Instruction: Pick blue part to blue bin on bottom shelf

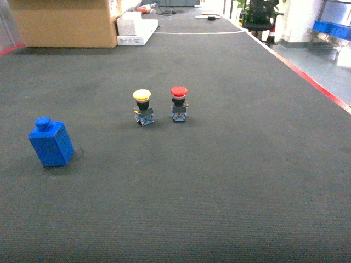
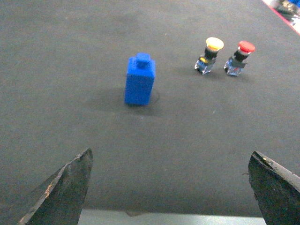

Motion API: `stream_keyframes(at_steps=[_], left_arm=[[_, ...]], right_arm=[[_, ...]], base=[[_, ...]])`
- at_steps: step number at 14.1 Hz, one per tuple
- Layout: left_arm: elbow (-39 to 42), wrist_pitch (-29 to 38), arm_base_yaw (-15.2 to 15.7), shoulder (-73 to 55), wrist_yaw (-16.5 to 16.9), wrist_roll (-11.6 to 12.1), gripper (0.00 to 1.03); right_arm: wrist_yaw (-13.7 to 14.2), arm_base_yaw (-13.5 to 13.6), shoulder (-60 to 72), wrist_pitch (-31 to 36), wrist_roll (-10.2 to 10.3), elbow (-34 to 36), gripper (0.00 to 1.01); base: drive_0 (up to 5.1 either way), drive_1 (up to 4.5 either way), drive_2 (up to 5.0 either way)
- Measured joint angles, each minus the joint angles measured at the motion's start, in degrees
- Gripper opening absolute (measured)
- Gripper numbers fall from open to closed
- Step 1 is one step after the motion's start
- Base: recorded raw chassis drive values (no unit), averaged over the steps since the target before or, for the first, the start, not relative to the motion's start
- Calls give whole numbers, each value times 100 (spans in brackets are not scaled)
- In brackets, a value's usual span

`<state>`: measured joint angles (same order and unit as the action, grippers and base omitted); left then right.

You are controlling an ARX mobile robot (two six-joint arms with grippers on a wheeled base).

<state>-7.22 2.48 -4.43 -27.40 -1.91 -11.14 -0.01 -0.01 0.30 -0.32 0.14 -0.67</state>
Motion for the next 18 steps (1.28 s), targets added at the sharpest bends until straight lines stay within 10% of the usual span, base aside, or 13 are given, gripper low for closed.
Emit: stream_keyframes(at_steps=[3, 7, 9, 15, 18], left_arm=[[-527, 1919, -42, -2118, 240, 122, 98], [-2057, 4669, 197, -6566, 236, 1126, 98], [-3134, 4684, 354, -8491, 146, 1613, 98], [-4179, 4417, 415, -9444, 105, 1574, 98], [-4435, 4282, 426, -9536, 225, 1563, 72]], right_arm=[[0, 0, 0, 2, 0, 0, 98], [0, 0, 0, 4, 0, 0, 98], [0, 0, 0, 2, 0, 0, 98], [0, 0, 0, 2, 0, 0, 98], [0, 0, 0, 2, 0, 0, 98]], base=[[0, 0, 0], [0, 0, 0], [0, 0, 0], [0, 0, 0], [0, 0, 0]])
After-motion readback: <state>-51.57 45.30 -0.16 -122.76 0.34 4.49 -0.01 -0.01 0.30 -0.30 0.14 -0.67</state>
